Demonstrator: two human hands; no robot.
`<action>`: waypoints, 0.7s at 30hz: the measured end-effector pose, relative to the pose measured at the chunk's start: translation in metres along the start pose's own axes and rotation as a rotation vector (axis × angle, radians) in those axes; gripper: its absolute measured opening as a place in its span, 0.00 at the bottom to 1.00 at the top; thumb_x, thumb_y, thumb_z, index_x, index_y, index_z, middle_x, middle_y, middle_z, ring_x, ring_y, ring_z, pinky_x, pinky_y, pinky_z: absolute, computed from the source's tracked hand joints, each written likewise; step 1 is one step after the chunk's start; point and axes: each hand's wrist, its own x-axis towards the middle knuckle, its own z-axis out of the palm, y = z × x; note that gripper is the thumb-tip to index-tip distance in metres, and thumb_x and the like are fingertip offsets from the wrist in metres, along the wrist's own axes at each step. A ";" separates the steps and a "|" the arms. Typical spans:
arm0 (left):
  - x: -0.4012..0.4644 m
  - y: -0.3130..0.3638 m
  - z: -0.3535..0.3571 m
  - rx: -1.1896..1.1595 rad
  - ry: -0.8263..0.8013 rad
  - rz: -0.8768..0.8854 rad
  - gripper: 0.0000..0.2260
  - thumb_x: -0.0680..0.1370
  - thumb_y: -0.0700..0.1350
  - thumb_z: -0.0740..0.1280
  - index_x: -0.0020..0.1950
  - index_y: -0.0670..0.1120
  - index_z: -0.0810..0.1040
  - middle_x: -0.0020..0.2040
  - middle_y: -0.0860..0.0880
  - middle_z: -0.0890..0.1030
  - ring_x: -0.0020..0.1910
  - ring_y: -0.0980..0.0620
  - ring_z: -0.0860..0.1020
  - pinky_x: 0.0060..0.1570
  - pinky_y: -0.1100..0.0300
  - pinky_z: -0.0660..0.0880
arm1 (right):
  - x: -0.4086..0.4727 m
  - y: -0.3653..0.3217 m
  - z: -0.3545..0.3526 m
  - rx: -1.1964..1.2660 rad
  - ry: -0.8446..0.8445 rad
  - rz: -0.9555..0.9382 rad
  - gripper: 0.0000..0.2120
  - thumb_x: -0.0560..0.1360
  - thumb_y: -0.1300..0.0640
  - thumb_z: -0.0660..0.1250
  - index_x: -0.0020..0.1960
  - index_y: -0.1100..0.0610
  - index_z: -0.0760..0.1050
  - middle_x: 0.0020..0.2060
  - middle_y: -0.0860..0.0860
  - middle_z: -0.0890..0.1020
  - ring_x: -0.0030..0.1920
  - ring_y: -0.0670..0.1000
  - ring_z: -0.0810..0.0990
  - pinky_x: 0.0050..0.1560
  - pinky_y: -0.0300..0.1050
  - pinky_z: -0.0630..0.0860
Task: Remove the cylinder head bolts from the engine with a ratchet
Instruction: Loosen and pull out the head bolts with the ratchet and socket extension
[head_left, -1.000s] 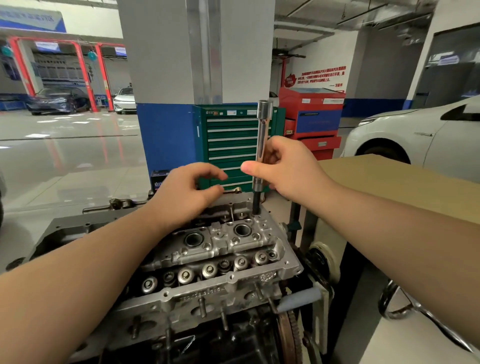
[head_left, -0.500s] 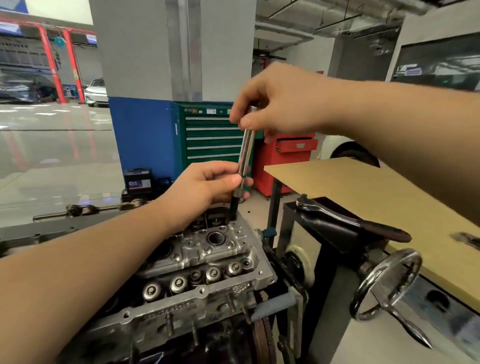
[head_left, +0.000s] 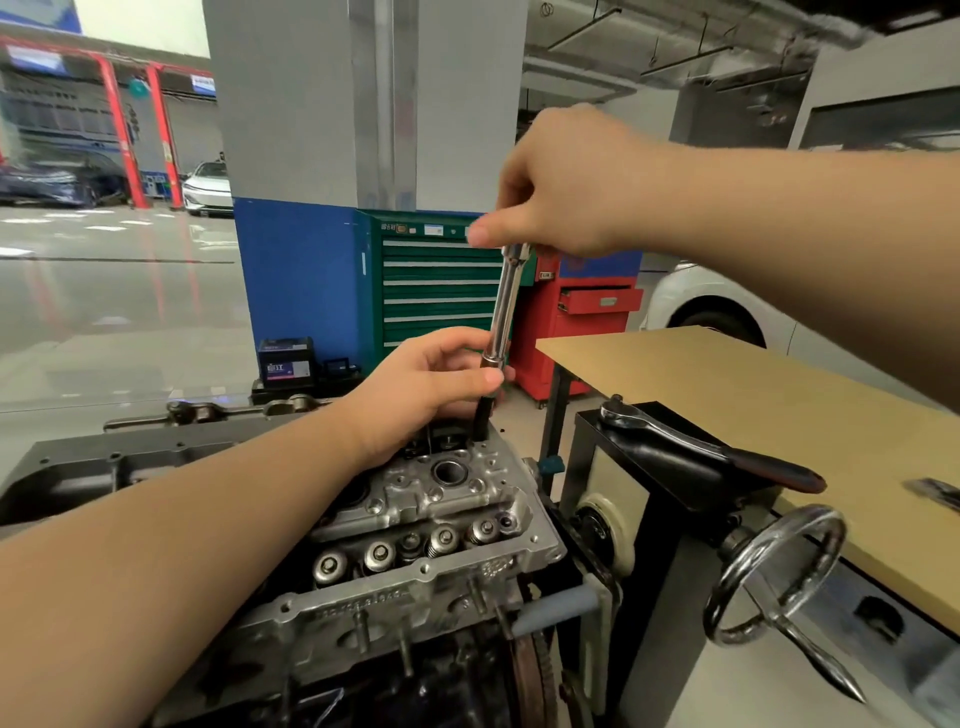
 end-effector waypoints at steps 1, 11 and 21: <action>-0.001 0.000 0.002 0.036 0.046 0.009 0.20 0.73 0.44 0.80 0.63 0.45 0.81 0.57 0.39 0.84 0.58 0.41 0.84 0.61 0.42 0.81 | 0.001 -0.002 0.002 -0.033 -0.010 0.031 0.24 0.76 0.31 0.67 0.41 0.52 0.83 0.24 0.46 0.82 0.25 0.39 0.80 0.39 0.45 0.77; -0.008 0.008 0.006 0.076 0.054 -0.007 0.16 0.80 0.36 0.71 0.68 0.39 0.78 0.60 0.33 0.82 0.59 0.37 0.84 0.62 0.41 0.81 | -0.009 0.000 -0.010 0.090 -0.105 -0.032 0.06 0.80 0.46 0.71 0.50 0.48 0.81 0.29 0.42 0.84 0.29 0.42 0.83 0.38 0.43 0.75; -0.006 0.007 0.002 0.134 0.059 -0.037 0.20 0.79 0.38 0.73 0.72 0.43 0.78 0.62 0.32 0.81 0.64 0.35 0.80 0.66 0.40 0.78 | -0.003 0.000 -0.007 0.094 -0.101 -0.098 0.10 0.77 0.46 0.73 0.57 0.43 0.79 0.37 0.44 0.85 0.34 0.39 0.82 0.41 0.41 0.74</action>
